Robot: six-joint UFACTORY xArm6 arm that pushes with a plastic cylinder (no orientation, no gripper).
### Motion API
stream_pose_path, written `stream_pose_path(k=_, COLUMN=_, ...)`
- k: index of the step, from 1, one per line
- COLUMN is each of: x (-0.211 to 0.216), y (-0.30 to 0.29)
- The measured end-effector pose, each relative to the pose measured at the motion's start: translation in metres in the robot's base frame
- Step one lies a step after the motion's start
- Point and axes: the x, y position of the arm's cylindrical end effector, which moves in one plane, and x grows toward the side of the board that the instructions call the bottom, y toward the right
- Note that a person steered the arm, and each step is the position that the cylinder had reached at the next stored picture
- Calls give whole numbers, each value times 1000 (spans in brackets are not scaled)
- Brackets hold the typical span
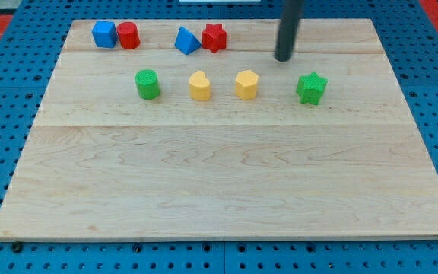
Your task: Slide the blue triangle above the yellow heart
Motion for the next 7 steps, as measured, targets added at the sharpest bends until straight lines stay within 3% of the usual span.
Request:
stream_pose_path(k=1, x=-55, y=-9)
stream_pose_path(k=3, x=-82, y=-137)
stream_pose_path(k=5, x=-46, y=-169)
stream_pose_path(k=7, x=24, y=-145)
